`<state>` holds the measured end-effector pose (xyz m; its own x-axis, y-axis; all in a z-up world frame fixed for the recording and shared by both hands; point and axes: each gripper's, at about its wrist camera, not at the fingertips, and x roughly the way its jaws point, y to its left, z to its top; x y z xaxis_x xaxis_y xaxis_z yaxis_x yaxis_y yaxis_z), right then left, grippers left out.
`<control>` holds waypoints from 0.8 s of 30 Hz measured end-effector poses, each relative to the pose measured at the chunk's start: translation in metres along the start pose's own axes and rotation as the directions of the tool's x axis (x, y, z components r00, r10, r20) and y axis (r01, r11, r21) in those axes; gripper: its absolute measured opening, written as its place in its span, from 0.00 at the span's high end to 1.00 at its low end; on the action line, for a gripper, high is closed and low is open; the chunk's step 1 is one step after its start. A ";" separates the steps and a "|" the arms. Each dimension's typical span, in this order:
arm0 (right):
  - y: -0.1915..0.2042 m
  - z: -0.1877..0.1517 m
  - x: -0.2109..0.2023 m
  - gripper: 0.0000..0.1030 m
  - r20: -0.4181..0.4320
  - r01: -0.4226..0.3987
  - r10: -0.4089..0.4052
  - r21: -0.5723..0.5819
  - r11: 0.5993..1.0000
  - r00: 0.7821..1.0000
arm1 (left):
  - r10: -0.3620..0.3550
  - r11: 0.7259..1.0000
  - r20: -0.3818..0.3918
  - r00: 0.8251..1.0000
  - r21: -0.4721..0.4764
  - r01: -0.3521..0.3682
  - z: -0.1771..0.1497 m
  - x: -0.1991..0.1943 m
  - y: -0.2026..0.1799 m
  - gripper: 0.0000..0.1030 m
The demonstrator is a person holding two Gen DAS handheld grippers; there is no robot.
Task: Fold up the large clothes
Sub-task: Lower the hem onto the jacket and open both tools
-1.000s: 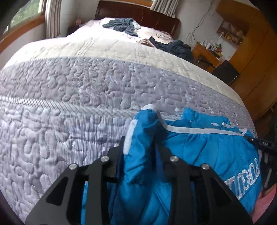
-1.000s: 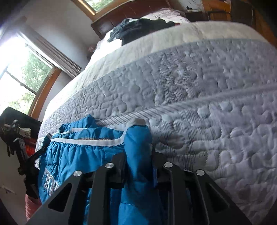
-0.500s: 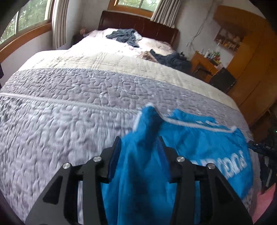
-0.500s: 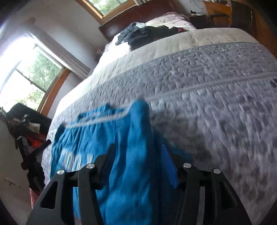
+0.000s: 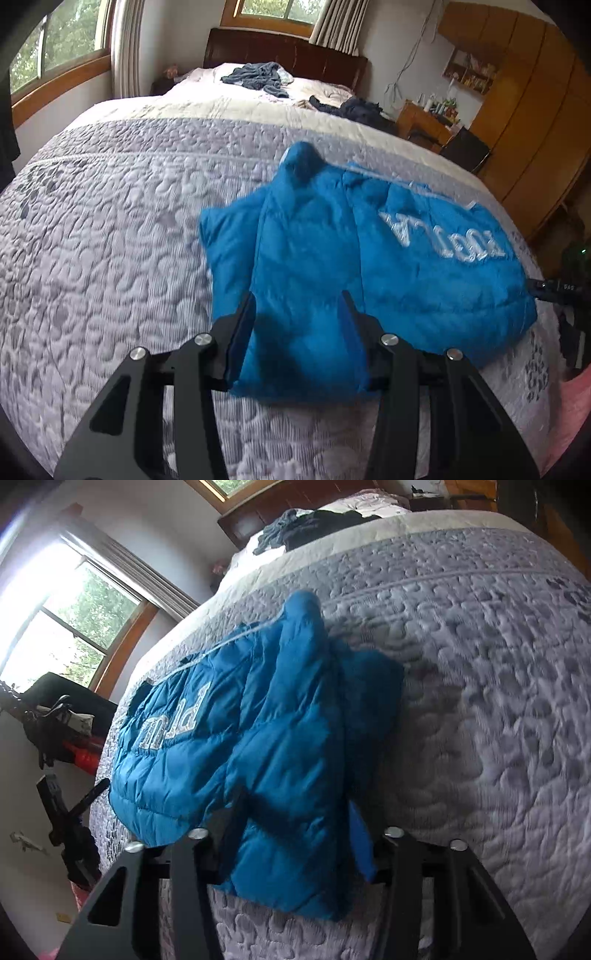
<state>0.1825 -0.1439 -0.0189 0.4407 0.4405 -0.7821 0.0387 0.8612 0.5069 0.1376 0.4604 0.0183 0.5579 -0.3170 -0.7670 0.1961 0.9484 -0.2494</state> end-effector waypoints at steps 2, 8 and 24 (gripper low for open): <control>0.007 -0.001 -0.003 0.67 0.008 0.029 -0.029 -0.024 0.999 1.000 | 0.016 1.000 -0.001 1.000 0.006 -0.016 -0.003 0.000 -0.001 0.56; 0.020 -0.008 -0.018 0.86 0.024 0.011 -0.010 -0.056 0.998 1.000 | 0.032 0.999 -0.001 0.999 0.028 -0.032 -0.005 -0.001 -0.002 0.56; -0.013 -0.019 0.007 0.83 -0.011 -0.026 0.026 0.021 0.999 1.000 | 0.063 0.998 -0.002 0.998 0.032 -0.063 -0.011 0.007 0.005 0.53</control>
<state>0.1678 -0.1477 -0.0377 0.4321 0.4658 -0.7722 0.0463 0.8437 0.5348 0.1332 0.4632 0.0049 0.5672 -0.2567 -0.7825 0.1862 0.9655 -0.1818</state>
